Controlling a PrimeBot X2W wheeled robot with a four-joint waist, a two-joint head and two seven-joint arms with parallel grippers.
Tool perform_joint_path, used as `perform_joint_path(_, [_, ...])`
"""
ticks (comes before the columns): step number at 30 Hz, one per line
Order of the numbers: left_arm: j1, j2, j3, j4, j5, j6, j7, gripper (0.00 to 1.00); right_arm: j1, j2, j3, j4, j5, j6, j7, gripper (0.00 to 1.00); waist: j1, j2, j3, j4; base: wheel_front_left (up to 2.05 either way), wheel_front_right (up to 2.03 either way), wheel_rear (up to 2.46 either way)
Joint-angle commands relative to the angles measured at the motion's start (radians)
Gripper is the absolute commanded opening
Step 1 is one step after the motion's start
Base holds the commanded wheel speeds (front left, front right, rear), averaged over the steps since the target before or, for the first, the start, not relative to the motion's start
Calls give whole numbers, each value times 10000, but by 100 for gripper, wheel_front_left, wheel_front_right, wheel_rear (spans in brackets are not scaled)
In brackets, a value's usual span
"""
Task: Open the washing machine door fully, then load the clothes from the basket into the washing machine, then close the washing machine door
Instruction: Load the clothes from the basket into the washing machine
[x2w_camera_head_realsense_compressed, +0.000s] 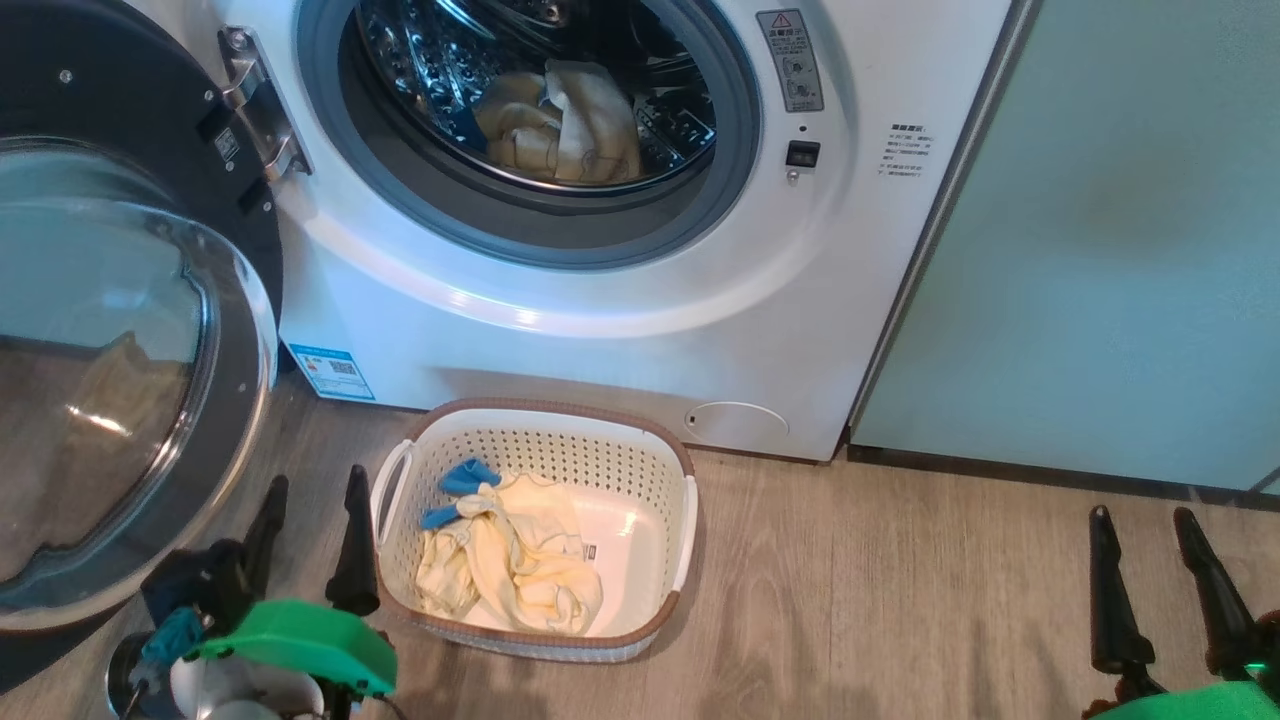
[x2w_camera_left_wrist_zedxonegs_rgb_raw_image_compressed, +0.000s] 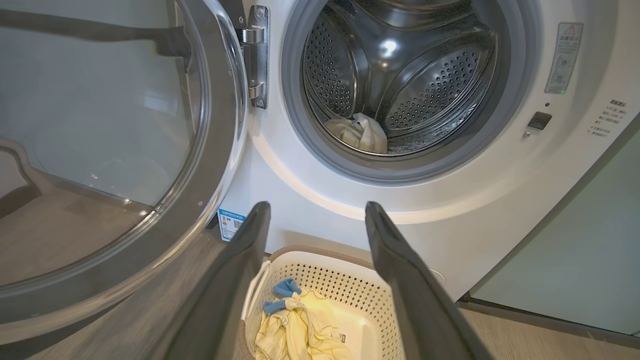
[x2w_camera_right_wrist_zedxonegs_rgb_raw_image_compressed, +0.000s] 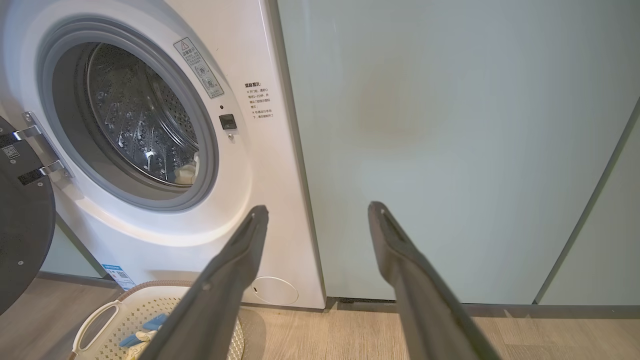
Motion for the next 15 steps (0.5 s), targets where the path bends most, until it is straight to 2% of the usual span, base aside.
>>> perform_joint_path(1, [-361,256,379,-310,62,-8,-20,100,-204,-156,220,-375,94,-29,-7,100,0,-1,-14,-5,0,0,0])
perform_joint_path(15, [-683,300,13,59,57,-242,160,100,-254,-156,352,-419,156,-29,0,100,0,-1,234,-142,0,0,0])
